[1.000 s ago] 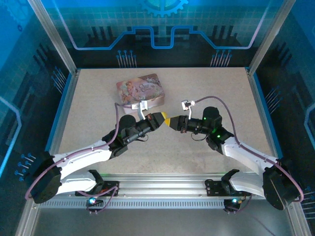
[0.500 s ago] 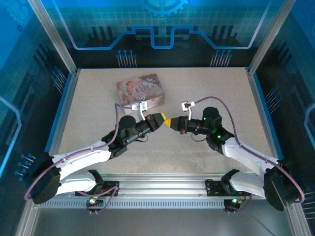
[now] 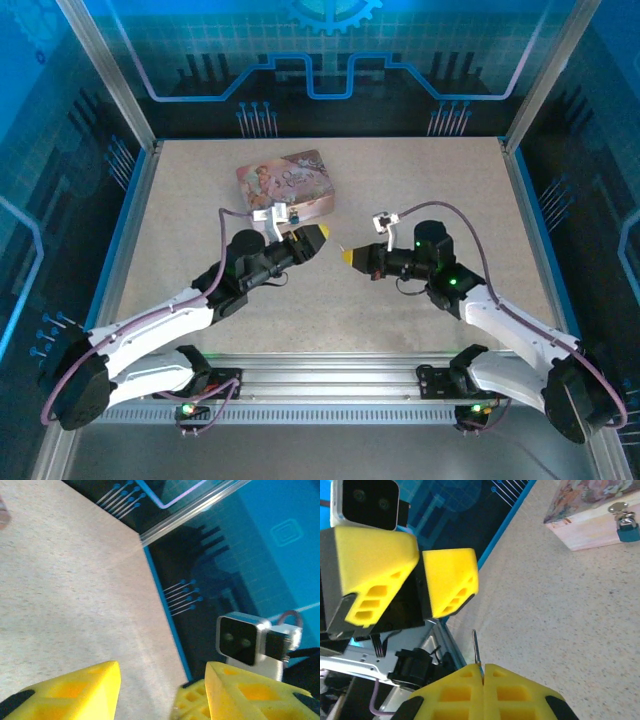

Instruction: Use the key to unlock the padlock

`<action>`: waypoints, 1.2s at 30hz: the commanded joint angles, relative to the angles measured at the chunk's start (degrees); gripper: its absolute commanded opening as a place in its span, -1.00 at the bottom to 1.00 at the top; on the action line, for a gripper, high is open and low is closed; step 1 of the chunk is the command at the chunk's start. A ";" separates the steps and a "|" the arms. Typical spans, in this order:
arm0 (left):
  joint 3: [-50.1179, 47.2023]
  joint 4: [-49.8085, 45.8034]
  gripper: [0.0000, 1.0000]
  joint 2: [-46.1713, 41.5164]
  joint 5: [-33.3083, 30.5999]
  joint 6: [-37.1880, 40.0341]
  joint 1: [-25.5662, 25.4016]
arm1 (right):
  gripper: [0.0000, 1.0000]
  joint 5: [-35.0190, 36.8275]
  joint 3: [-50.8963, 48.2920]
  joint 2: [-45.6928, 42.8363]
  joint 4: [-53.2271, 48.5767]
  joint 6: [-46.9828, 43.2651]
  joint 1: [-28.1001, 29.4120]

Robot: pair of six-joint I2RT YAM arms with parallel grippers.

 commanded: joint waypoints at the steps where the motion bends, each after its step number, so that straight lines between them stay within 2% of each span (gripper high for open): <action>1: 6.15 -13.89 0.11 -0.39 0.61 7.30 2.31 | -0.99 1.94 0.41 -1.95 -7.26 -4.78 -0.71; 8: 17.38 -29.61 0.64 6.80 1.29 18.81 7.01 | -0.99 4.81 -0.07 -3.41 -13.47 -8.43 -0.77; 10: 21.66 -33.72 0.81 10.47 -1.03 23.59 7.61 | -0.99 5.25 -0.53 -3.41 -13.77 -8.43 -0.99; 12: 25.57 -36.92 0.89 14.09 -3.21 27.29 8.23 | -0.99 5.36 -0.89 -3.41 -13.76 -8.39 -1.26; 21: 38.70 -41.38 0.98 29.26 -6.23 36.78 10.45 | -0.98 5.83 -0.89 -3.85 -15.69 -9.48 -1.78; 36: 56.66 -44.33 0.98 49.87 -4.70 41.67 12.78 | -0.98 6.39 -1.88 -4.26 -16.42 -9.84 -2.21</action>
